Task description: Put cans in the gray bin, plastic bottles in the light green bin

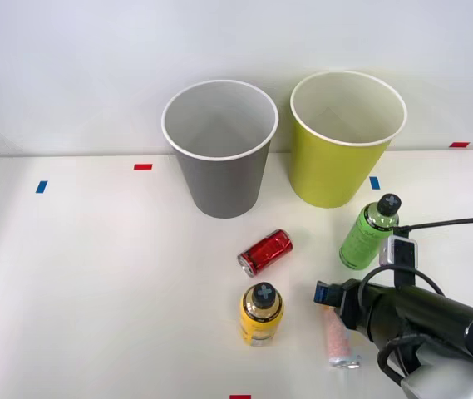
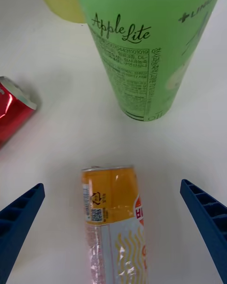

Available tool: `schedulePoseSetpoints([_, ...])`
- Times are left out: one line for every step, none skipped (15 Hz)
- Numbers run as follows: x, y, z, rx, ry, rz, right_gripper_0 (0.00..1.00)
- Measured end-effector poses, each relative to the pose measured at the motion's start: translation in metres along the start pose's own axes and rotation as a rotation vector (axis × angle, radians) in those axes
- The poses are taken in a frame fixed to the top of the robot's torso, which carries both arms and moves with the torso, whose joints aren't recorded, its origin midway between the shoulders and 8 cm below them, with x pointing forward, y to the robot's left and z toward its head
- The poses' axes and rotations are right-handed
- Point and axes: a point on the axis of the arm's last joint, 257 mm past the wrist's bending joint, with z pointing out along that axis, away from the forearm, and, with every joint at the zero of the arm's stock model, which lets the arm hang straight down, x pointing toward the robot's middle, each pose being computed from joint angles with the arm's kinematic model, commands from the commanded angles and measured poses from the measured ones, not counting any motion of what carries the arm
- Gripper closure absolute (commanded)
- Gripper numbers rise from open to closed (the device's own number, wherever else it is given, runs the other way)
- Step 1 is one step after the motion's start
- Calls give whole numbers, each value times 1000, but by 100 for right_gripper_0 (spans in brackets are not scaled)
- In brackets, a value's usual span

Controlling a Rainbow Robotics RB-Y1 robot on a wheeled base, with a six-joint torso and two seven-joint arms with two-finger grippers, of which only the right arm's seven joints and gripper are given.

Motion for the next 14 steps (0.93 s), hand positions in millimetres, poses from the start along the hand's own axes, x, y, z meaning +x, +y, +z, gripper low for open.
schedulePoseSetpoints([1,-5,1,14,5,-12,0])
schedulePoseSetpoints([5,-11,2,31,19,-18,0])
schedulePoseSetpoints([8,-14,2,43,33,-19,0])
schedulePoseSetpoints([12,-15,1,52,50,-14,0])
schedulePoseSetpoints([18,-16,1,60,75,-5,0])
schedulePoseSetpoints([22,-15,0,64,97,4,0])
schedulePoseSetpoints([25,-12,0,55,109,14,0])
schedulePoseSetpoints([26,-6,0,39,119,23,0])
schedulePoseSetpoints([27,-1,1,26,126,29,0])
schedulePoseSetpoints([27,1,5,20,130,32,0])
schedulePoseSetpoints([27,2,10,16,129,34,0])
schedulePoseSetpoints([26,2,14,10,123,36,0])
schedulePoseSetpoints([25,2,18,7,119,36,0])
schedulePoseSetpoints([24,2,20,5,115,35,0])
